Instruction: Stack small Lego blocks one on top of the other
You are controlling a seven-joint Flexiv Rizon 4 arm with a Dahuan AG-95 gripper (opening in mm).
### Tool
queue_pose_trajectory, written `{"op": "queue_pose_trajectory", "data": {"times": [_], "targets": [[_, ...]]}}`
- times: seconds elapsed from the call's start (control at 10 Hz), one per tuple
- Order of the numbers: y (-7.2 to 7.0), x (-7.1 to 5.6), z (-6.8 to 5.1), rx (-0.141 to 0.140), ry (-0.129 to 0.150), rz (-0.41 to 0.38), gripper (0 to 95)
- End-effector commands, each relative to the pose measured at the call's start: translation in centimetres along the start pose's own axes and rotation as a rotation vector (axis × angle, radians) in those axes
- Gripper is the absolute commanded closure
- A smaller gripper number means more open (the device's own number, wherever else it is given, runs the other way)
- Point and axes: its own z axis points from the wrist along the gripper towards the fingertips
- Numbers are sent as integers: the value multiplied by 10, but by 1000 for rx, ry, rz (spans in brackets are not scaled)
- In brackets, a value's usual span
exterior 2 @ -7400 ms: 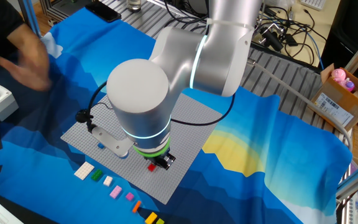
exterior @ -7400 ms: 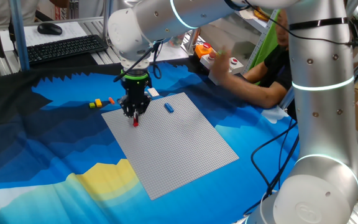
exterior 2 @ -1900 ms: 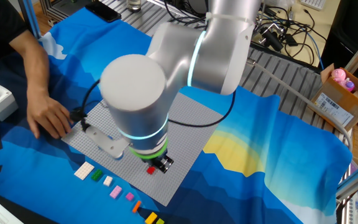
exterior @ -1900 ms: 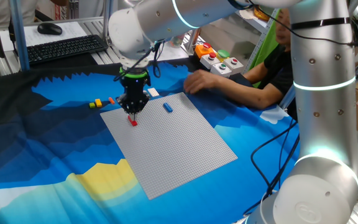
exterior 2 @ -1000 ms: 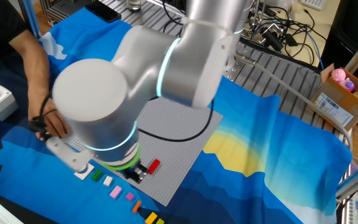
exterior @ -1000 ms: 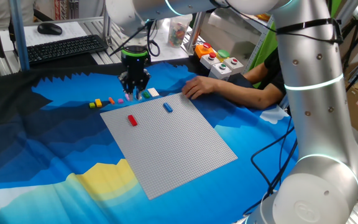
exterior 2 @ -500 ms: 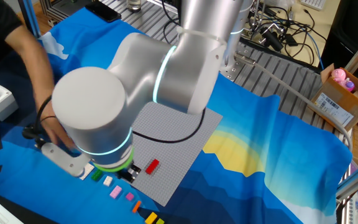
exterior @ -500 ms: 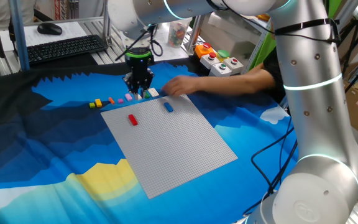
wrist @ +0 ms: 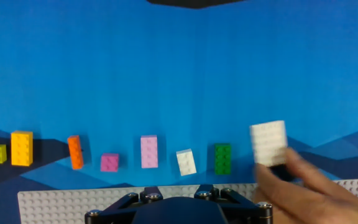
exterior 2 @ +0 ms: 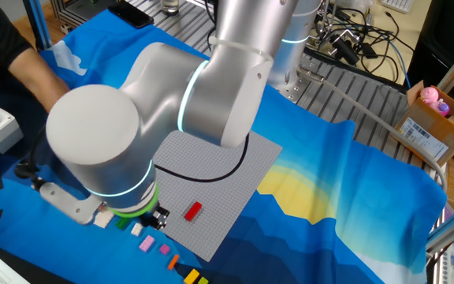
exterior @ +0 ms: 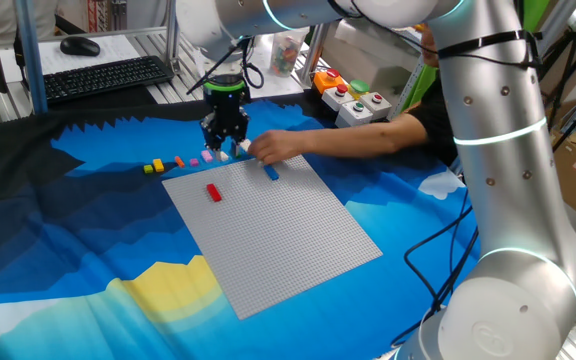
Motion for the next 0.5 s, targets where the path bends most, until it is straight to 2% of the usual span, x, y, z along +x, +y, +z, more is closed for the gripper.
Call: {"op": "queue_pose_trajectory", "data": {"times": [0.1, 0.5], "targets": [[1, 8, -3, -2, 1, 3, 570], [13, 24, 1, -3, -2, 39, 570]]}}
